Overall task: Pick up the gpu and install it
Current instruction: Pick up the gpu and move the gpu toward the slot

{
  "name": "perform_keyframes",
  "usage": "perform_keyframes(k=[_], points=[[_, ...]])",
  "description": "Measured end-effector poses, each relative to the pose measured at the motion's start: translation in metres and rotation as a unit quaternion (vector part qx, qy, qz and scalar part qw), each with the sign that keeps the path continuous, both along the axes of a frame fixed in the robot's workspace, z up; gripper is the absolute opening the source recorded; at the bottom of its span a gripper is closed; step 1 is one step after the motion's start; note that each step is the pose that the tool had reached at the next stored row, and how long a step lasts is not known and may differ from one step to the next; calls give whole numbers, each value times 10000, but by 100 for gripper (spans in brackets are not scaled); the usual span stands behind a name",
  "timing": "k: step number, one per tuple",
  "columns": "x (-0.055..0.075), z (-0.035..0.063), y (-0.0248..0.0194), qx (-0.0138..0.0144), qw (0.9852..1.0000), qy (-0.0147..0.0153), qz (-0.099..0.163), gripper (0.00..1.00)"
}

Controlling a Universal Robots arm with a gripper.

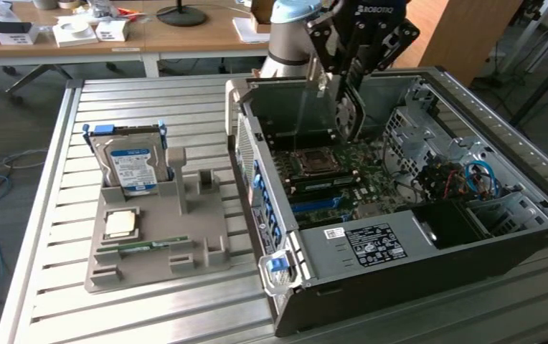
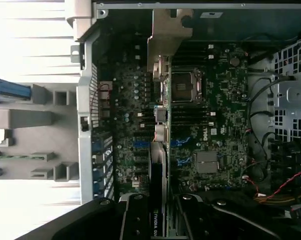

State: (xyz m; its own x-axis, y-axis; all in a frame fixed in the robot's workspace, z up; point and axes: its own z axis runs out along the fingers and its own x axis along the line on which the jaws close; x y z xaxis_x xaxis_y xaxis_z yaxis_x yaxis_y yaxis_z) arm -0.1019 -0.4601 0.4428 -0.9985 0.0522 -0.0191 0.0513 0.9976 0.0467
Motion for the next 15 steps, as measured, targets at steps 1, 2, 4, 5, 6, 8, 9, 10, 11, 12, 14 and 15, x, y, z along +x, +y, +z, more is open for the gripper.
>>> perform_keyframes(k=[1, 2, 4, 5, 6, 8, 9, 10, 11, 12, 14, 15], points=[[36, 0, 0, 0, 10000, 0, 0, 26], [73, 0, 0, 0, 10000, 0, 1, 26], [144, 0, 0, 1, 10000, 0, 2, 26], [178, 0, 0, 1, 10000, 0, 2, 26], [211, 0, 0, 1, 10000, 0, 2, 26], [277, 0, 0, 1, 10000, 0, 5, 26], [311, 0, 0, 2, 10000, 0, 5, 26], [341, 0, 0, 2, 10000, 0, 5, 26], [367, 0, 0, 2, 10000, 0, 7, 26], [389, 0, 0, 3, 10000, 0, 10, 26], [427, 0, 0, 4, 10000, 0, 18, 26], [447, 0, 0, 4, 10000, 0, 21, 26]])
